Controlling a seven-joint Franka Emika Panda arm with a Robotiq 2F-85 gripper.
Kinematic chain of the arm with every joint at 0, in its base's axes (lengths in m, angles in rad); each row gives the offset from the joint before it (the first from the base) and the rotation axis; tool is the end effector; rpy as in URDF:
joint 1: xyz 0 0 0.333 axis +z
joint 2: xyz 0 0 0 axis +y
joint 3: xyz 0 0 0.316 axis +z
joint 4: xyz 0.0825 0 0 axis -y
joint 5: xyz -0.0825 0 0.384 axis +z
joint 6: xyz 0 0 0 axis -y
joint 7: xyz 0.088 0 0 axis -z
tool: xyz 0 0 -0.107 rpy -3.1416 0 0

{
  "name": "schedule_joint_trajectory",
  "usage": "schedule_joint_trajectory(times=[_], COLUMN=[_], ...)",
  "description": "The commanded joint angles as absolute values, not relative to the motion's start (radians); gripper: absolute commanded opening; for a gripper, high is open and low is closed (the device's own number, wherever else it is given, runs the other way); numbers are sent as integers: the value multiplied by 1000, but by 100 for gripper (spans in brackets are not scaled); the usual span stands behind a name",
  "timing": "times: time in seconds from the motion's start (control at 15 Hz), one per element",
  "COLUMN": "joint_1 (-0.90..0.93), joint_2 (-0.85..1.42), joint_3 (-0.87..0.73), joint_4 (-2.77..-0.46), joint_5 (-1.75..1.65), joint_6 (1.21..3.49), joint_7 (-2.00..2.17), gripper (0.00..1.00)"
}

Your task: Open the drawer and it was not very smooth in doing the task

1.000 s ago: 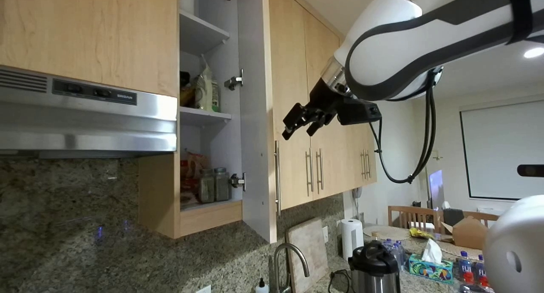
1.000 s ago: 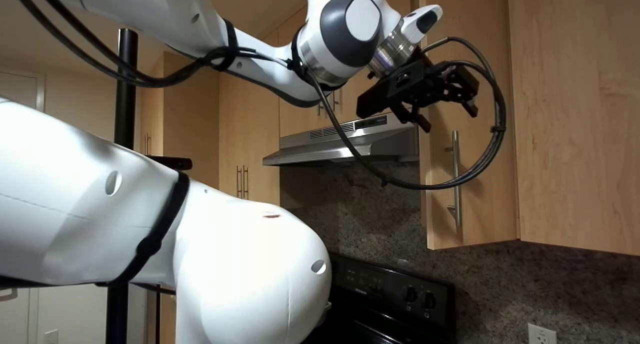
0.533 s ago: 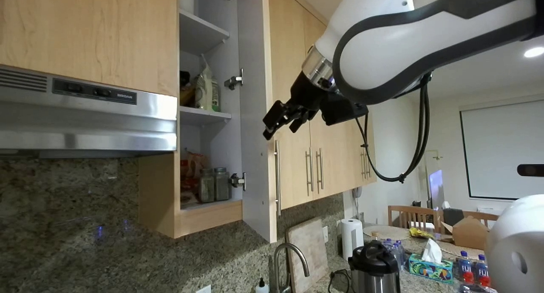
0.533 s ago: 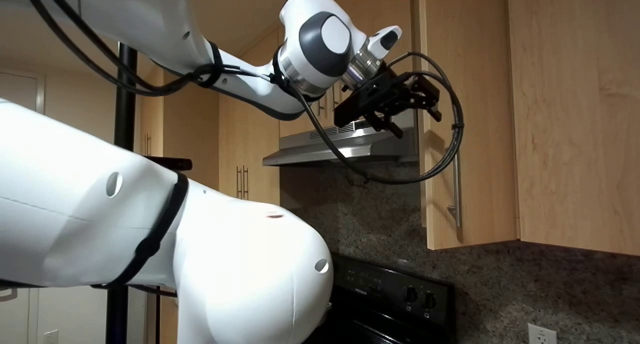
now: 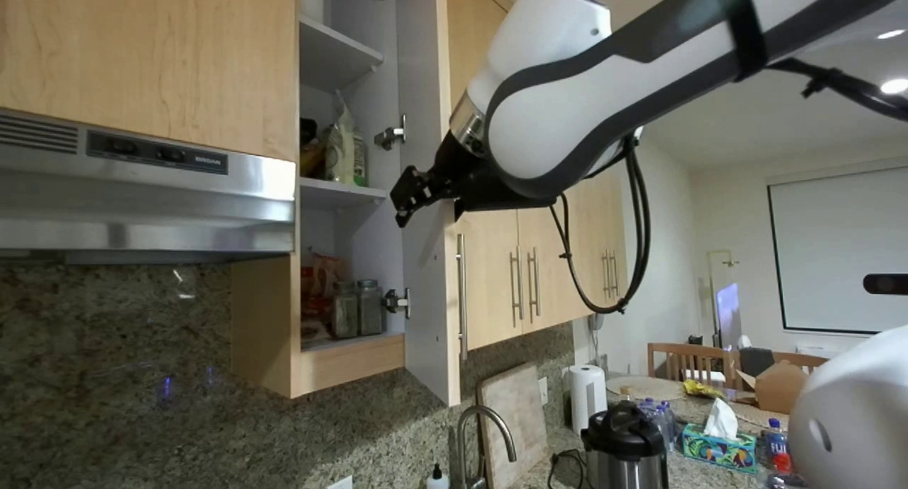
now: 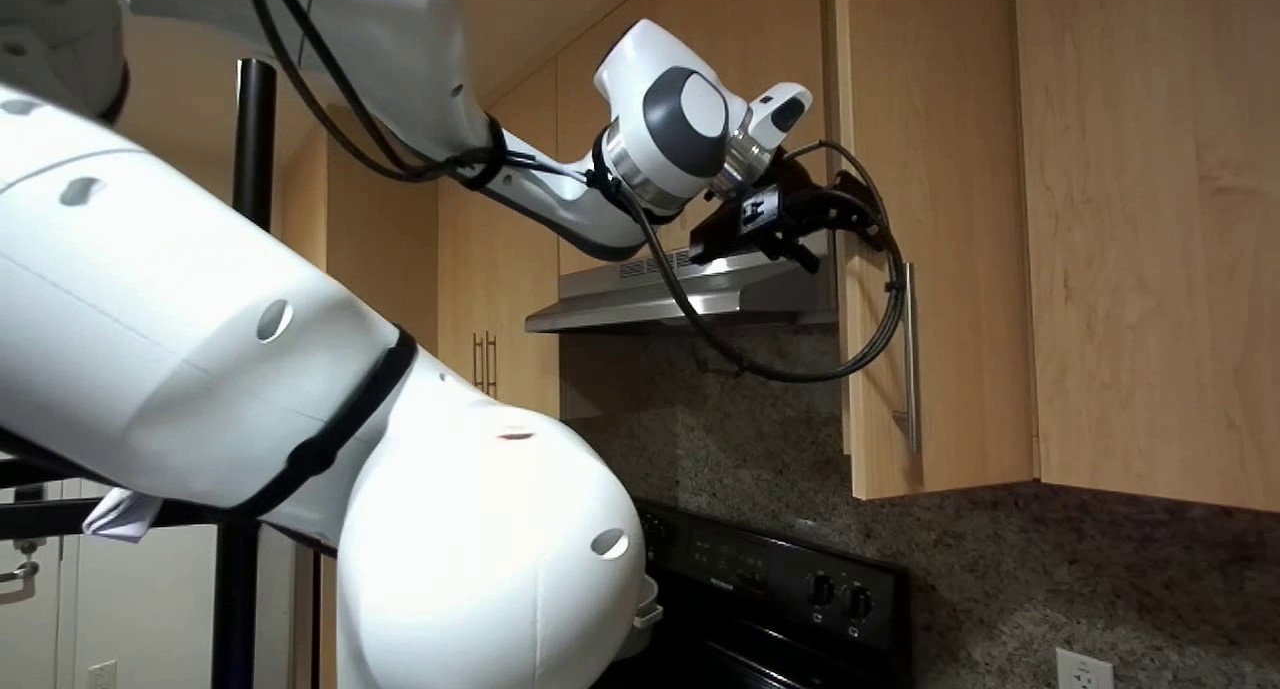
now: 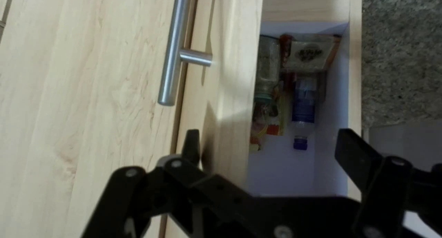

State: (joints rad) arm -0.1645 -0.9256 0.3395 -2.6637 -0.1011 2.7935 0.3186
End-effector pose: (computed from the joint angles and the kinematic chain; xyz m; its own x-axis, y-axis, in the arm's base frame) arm 0.3303 0.0959 0.6089 0.4957 0.0320 0.8679 -0.0989 -0.9907 0.0930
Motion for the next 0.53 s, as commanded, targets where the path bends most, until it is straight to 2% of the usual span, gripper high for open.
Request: schedule_joint_trajectory(times=[0.0, 0.2, 0.47], joint_1=[-337, -433, -461], joint_2=[-852, -871, -913], joint_3=[455, 526, 542], joint_4=[-2591, -2582, -2609], joint_5=[-98, -94, -96], joint_6=[2829, 2810, 2809], joint_7=[480, 598, 683], gripper=[100, 100, 100])
